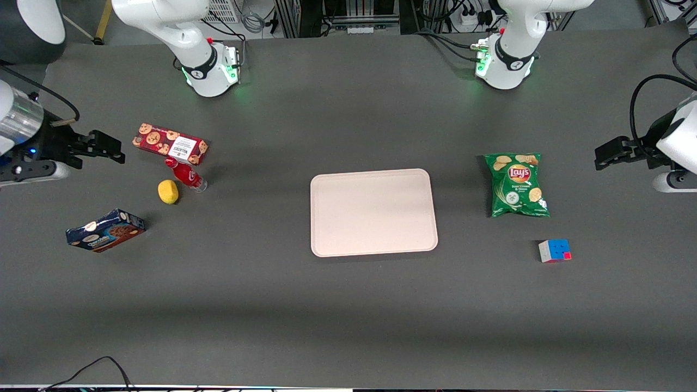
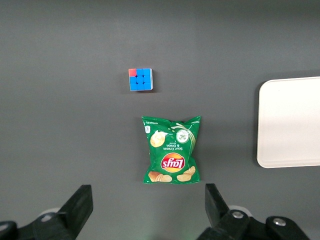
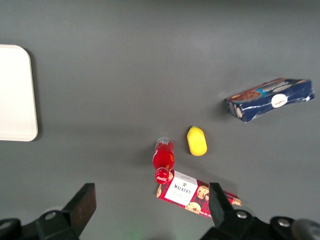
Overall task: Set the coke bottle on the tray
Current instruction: 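Move the right gripper down over the red Coca-Cola bottle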
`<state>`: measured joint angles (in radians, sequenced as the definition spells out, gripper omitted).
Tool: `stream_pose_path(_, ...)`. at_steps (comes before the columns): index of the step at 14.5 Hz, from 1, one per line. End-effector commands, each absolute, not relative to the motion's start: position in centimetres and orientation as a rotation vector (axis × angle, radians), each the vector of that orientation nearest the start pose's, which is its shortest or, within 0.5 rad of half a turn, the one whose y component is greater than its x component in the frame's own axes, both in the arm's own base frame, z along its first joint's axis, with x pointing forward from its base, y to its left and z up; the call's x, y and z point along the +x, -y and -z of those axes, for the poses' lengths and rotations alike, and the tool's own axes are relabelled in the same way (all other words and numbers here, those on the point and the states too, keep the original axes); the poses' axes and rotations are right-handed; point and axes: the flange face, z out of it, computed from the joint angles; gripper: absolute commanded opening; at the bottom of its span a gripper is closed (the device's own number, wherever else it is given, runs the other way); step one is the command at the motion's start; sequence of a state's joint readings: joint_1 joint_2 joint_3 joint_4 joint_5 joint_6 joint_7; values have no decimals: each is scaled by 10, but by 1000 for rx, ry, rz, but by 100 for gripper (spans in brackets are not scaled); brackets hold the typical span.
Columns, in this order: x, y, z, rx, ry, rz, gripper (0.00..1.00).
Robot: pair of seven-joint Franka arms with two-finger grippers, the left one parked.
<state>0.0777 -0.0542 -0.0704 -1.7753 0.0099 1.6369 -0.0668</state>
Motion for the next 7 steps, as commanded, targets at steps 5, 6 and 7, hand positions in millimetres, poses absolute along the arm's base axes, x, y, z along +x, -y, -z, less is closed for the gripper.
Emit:
stream_pose_path(5, 473, -10, -462, -3125, 119, -48, 100)
stream_pose_path(6, 469, -10, -450, -3129, 125, -60, 100)
stream_pose_path(7, 464, -10, -434, -3129, 125, -68, 100)
